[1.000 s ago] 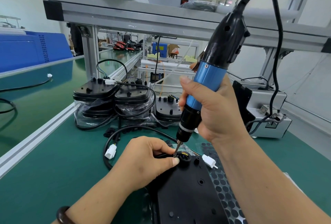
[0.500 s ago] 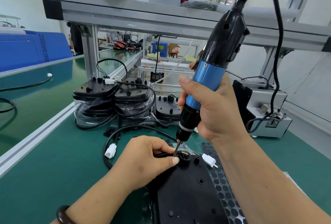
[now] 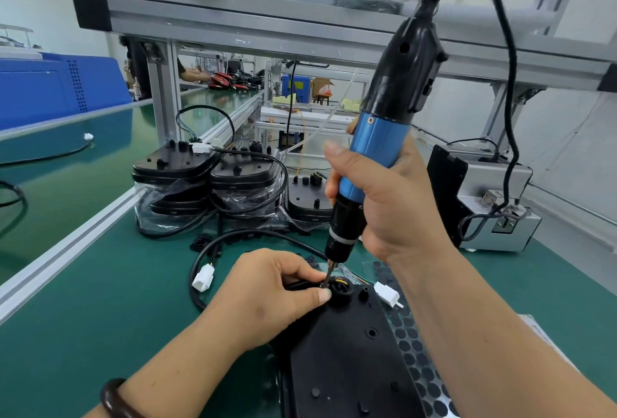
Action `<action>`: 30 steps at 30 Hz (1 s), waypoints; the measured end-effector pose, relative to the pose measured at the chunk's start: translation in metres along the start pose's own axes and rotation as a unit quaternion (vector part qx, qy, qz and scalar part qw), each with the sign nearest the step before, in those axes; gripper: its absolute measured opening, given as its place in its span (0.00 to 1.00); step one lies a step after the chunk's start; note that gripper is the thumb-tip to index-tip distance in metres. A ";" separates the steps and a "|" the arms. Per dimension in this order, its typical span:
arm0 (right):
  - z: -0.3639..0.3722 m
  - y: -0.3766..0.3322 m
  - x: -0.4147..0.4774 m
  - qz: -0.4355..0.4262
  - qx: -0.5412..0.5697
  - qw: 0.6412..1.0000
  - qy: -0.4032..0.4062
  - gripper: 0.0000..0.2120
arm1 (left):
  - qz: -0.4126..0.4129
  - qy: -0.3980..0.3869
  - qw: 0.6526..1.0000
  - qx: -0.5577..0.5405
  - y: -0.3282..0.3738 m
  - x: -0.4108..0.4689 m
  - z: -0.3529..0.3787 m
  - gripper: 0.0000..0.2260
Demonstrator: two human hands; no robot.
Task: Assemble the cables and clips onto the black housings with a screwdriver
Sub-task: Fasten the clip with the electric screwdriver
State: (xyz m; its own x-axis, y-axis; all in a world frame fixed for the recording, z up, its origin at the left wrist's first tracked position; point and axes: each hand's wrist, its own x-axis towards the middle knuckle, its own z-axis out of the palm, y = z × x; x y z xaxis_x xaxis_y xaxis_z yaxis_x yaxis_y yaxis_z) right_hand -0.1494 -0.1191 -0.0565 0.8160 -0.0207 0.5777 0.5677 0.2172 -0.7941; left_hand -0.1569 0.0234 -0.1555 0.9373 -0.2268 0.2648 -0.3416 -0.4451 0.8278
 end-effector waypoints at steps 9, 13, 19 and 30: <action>-0.003 -0.007 0.001 -0.007 0.014 1.000 0.009 0.12 | -0.012 -0.010 1.000 -0.003 0.001 -0.001 -0.002 0.08; -0.006 -0.017 0.004 -0.019 0.019 0.999 0.021 0.12 | -0.019 -0.009 1.000 0.003 0.001 0.000 -0.003 0.10; -0.024 -0.036 0.013 -0.009 0.050 0.994 0.091 0.15 | -0.006 -0.004 1.000 0.014 0.001 -0.002 -0.002 0.11; -0.119 -0.027 -0.021 0.276 -0.008 0.939 0.204 0.20 | 0.025 -0.011 0.999 0.024 0.000 -0.002 -0.005 0.16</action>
State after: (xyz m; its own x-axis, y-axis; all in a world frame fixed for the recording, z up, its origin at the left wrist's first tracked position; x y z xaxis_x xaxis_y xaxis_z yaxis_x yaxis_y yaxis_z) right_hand -0.1686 -0.2408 -0.0701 0.9586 -0.2820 -0.0405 0.0450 0.2903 -0.9559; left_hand -0.1583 0.0279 -0.1535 0.9176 -0.2683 0.2932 -0.3908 -0.4745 0.7888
